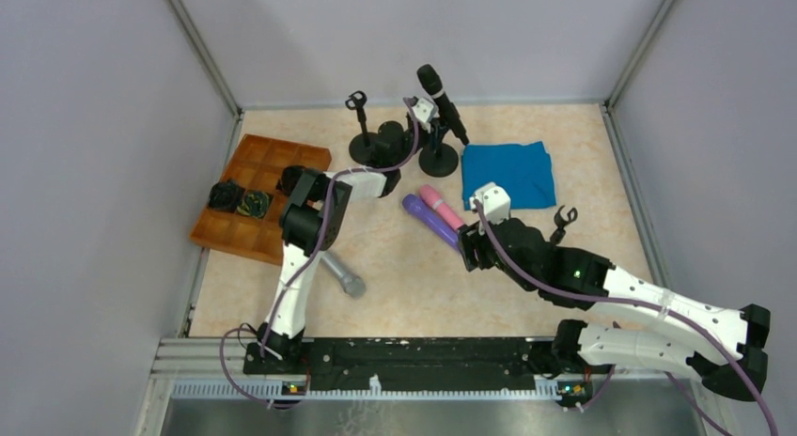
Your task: Attach the microphones to the stand
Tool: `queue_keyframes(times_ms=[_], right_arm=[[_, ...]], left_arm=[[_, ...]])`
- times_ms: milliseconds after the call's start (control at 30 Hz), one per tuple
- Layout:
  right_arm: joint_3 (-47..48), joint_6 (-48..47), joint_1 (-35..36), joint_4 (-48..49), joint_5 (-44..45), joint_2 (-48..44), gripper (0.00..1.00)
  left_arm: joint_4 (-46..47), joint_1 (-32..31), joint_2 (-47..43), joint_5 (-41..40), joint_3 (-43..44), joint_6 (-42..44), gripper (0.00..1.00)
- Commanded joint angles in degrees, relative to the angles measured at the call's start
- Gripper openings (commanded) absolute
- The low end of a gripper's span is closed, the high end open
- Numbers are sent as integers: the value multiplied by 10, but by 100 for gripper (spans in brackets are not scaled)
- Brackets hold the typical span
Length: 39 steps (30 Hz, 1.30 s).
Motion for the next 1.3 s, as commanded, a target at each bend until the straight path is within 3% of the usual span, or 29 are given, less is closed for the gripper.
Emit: queue_keyframes(times_ms=[0, 67, 167, 333, 800, 1100, 1267], right_arm=[[2, 9, -5, 0, 3, -2, 59], [3, 10, -5, -1, 2, -4, 59], [5, 12, -5, -2, 2, -8, 59], [8, 14, -5, -3, 4, -19, 60], [14, 19, -5, 6, 46, -23, 59], [4, -17, -15, 25, 66, -19, 51], [55, -11, -104, -30, -59, 36, 53]], left_arm=[[92, -3, -9, 5, 26, -9, 49], [87, -3, -13, 0, 18, -7, 66], [85, -3, -25, -5, 1, -4, 84], [87, -3, -59, -12, -44, -4, 98], [97, -3, -244, -73, -248, -43, 99], [-92, -3, -412, -152, -353, -147, 99], [-197, -3, -495, -164, -399, -221, 99]])
